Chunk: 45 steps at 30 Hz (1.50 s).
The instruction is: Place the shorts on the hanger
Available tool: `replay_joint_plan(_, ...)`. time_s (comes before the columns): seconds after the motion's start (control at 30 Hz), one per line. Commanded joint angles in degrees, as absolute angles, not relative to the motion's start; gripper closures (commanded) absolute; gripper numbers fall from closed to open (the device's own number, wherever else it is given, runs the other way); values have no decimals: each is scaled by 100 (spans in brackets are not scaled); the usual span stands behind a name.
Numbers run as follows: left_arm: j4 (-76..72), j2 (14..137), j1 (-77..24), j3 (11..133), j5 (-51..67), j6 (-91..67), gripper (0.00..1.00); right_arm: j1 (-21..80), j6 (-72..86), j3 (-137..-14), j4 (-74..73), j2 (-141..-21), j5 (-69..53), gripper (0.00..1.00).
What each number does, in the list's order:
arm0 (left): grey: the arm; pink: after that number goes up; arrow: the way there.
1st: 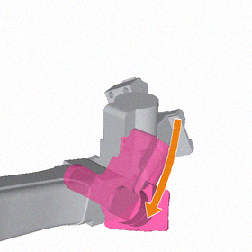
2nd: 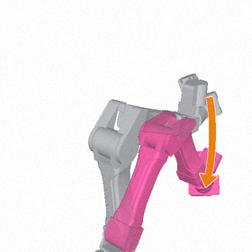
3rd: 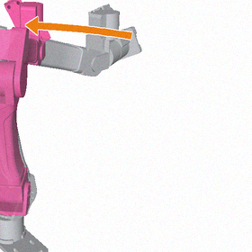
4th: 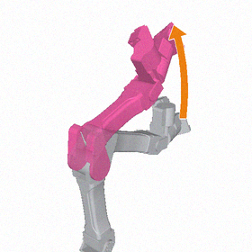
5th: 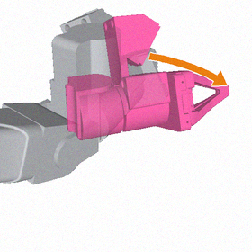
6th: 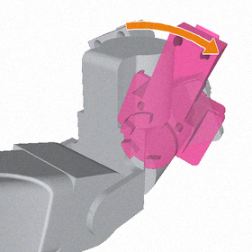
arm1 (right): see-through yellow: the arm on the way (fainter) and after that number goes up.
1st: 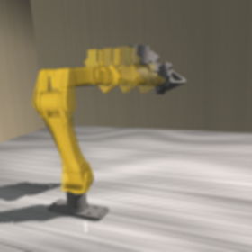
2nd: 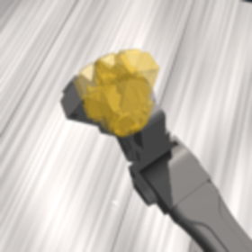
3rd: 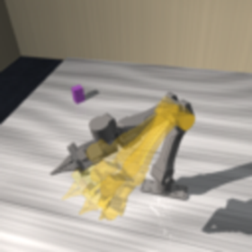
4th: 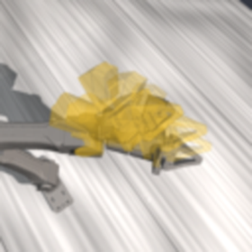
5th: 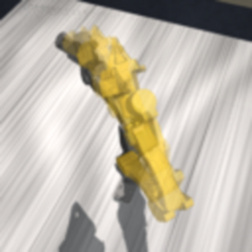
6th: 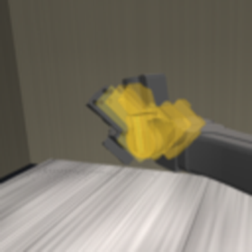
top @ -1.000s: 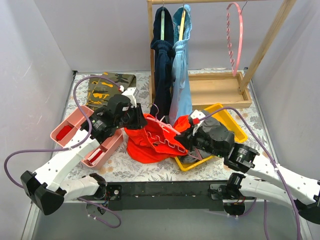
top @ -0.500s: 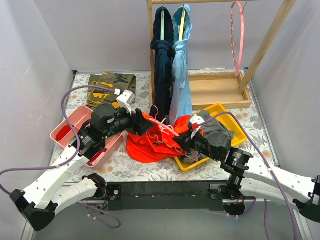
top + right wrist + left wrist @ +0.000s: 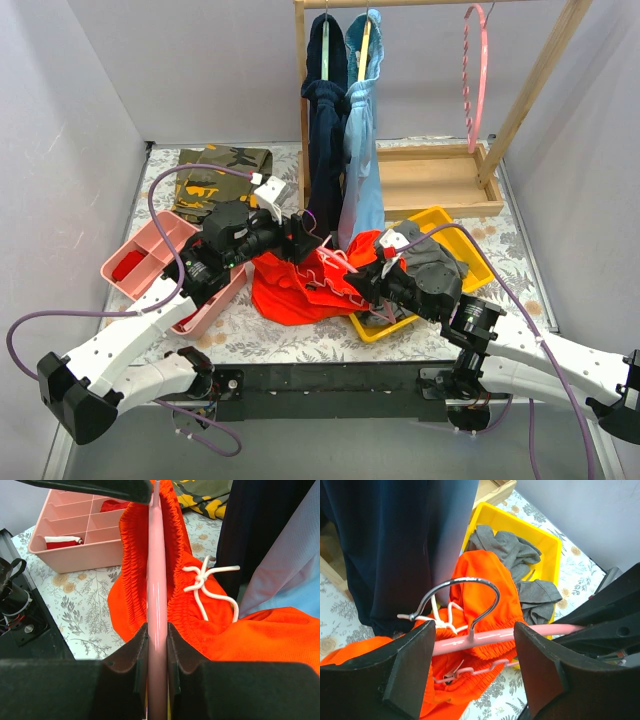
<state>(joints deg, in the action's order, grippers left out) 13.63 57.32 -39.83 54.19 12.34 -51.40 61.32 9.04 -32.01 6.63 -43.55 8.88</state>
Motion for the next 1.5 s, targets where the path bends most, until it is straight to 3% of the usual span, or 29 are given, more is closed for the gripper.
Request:
replay_joint_plan(0.0, 976, 5914, -4069, 5397, 1046, -4922, 39, 6187, 914, -3243, 1547, -4306, 975, 99)
replay_joint_plan(0.17, 844, 6091, -4236, 5344, 835, -4896, 45, 6196, 879, -3261, 1547, -4342, 984, 99)
replay_joint_plan(0.3, 861, 6196, -4280, 5344, 519, -4816, 57, 6205, 844, -3261, 1547, -4351, 1002, 99)
replay_joint_plan(0.4, 826, 6170, -4307, 5335, 264, -4773, 75, 6214, 826, -3252, 1529, -4324, 1002, 99)
replay_joint_plan(0.43, 800, 6161, -4315, 5344, 194, -4764, 88, 6205, 826, -3269, 1512, -4324, 1011, 99)
replay_joint_plan(0.5, 782, 6161, -4342, 5361, 88, -4694, 100, 6205, 887, -3287, 1398, -4307, 1054, 99)
replay_joint_plan(0.57, 782, 6152, -4368, 5353, 70, -4606, 100, 6214, 958, -3392, 1240, -4280, 1133, 94)
replay_joint_plan(0.6, 774, 6144, -4377, 5335, 70, -4588, 100, 6214, 1019, -3436, 1013, -4254, 1221, 77)
replay_joint_plan(0.7, 695, 6073, -4430, 5247, -167, -4518, 100, 6205, 1133, -3577, 626, -4009, 1501, 52)
replay_joint_plan(0.8, 642, 5950, -4465, 5159, -228, -4483, 100, 6205, 1248, -3734, 317, -3561, 1931, 36)
replay_joint_plan(0.9, 650, 5854, -4465, 5133, -255, -4447, 100, 6205, 1441, -3902, -252, -3104, 2545, 27)
replay_joint_plan(1.0, 633, 5749, -4474, 5098, -194, -4395, 100, 6205, 2187, -4174, -1202, -2936, 3634, 24)
replay_joint_plan(1.13, 563, 5608, -4474, 5019, -9, -4316, 100, 6196, 2759, -4499, -2178, -3189, 3789, 24)
replay_joint_plan(1.3, 492, 5520, -4465, 5001, 290, -4280, 100, 6030, 2717, -4474, -2286, -3901, 2685, 30)
replay_joint_plan(1.47, 466, 5405, -4482, 4992, 518, -4254, 100, 5196, 2549, -4158, -1803, -4209, 1181, 34)
